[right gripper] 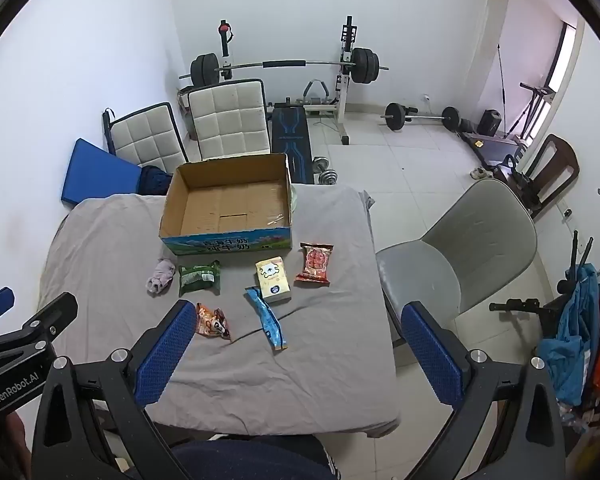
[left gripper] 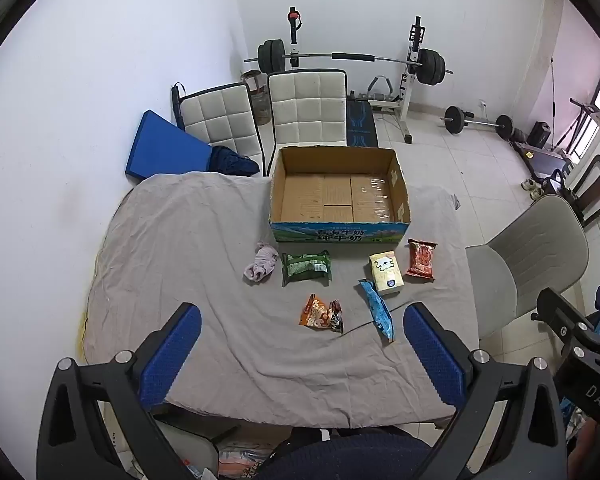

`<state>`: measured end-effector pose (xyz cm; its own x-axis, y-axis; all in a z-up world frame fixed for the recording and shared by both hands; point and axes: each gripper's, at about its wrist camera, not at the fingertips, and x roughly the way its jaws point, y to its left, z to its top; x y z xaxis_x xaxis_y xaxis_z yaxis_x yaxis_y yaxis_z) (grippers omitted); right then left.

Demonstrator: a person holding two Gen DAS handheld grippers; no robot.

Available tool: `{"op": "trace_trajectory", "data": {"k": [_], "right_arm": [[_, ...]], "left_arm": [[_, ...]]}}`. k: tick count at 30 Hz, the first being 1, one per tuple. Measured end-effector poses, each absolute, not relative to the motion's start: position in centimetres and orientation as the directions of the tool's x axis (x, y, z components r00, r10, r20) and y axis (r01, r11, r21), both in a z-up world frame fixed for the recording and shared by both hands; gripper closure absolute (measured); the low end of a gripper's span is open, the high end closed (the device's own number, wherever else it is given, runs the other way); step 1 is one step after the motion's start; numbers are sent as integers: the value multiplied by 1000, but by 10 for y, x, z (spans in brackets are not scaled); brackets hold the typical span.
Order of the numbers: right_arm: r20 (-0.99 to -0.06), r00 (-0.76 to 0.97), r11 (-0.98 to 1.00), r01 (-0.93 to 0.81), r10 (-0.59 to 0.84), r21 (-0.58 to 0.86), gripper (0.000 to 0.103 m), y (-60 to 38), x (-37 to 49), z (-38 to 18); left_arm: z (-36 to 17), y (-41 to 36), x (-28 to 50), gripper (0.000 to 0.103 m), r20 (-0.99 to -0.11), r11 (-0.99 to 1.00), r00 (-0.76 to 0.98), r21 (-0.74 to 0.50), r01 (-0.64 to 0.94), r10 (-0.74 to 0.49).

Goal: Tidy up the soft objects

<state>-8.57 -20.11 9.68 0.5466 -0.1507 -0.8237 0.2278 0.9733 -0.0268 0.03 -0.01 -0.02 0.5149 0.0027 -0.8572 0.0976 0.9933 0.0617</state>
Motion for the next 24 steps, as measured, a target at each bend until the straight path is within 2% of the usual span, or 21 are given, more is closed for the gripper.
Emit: {"op": "trace_trajectory", "data": {"k": [24], "right_arm": [[-828, 543, 977, 214, -139, -24, 0, -195, -83, 97]], "left_arm": [[1, 9, 1, 0, -852, 996, 523, 34, 86, -16]]}}
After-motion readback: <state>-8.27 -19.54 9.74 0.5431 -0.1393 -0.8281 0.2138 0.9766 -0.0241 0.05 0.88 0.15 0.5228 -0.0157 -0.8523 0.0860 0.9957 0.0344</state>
